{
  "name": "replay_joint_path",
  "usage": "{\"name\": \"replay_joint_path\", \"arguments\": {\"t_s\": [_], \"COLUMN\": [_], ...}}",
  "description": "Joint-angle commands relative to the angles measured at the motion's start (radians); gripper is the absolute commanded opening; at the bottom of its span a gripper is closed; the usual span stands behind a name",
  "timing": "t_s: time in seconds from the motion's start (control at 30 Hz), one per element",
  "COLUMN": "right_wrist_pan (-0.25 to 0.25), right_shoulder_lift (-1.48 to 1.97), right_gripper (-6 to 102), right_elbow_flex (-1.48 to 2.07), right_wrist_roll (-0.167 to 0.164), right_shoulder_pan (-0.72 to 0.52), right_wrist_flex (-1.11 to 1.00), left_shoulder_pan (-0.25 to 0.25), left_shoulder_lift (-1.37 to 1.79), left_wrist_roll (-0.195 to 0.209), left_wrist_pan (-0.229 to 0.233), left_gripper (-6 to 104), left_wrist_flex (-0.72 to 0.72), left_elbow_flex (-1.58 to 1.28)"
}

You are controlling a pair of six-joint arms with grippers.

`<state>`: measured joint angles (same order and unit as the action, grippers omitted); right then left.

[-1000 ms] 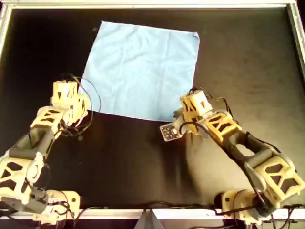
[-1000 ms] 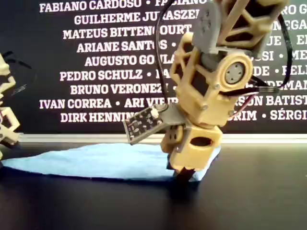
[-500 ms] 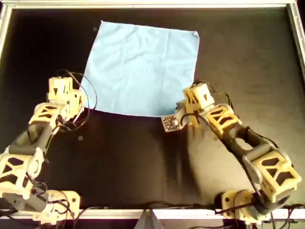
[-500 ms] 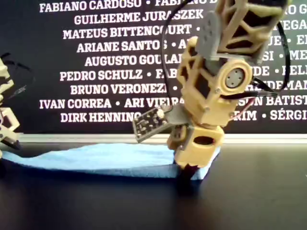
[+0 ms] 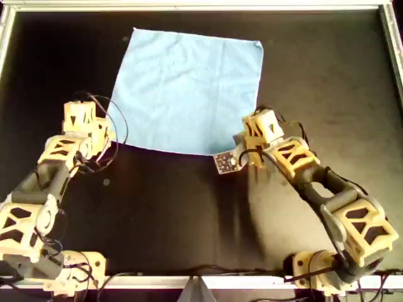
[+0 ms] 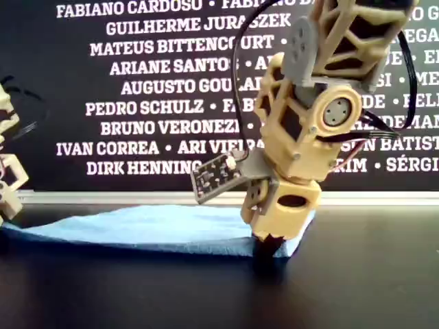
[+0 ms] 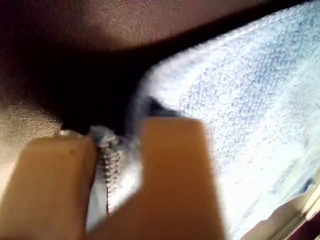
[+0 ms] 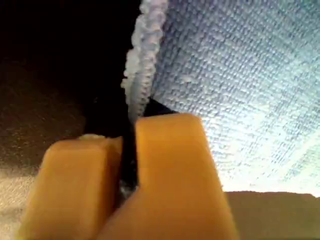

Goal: Fold a cloth

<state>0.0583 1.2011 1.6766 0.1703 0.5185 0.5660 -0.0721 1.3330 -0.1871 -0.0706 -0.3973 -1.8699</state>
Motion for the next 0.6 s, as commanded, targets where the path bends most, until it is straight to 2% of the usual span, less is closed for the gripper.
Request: {"name": "replay_joint_path", "arguments": {"t_s": [0.0,0.27,0.33,0.43,0.57], "right_wrist_pan": [0.008,-0.002,-0.009,-0.009,-0.009], "right_shoulder_lift": [0.031,0.037,0.037,0.040,0.075], "right_gripper": [-2,-2,-2,-2,-2], "right_elbow_flex": [-0.041,-0.015,-0.012,-0.011,-0.009], "right_wrist_roll": [0.003,0.002,-0.012,-0.014,-0.014], "right_shoulder_pan": [-0.012,-0.017,-0.018,-0.034,-0.081], "right_wrist_flex": [-0.040,-0.038,-0.037,-0.037,-0.037], "left_shoulder_pan": [0.021,0.017,0.017,0.017,-0.046], "left_shoulder_lift": [0.005,0.011,0.032,0.095,0.210], "left_wrist_roll": [0.008,0.008,0.008,0.002,-0.009], "left_wrist_pan": [-0.003,-0.003,-0.005,-0.005,-0.005], "left_gripper": [-3,0,0,0,0], "left_wrist_flex": [0.005,-0.012,-0.014,-0.014,-0.014], "left_elbow_flex": [0.008,-0.015,-0.021,-0.077,-0.172]}}
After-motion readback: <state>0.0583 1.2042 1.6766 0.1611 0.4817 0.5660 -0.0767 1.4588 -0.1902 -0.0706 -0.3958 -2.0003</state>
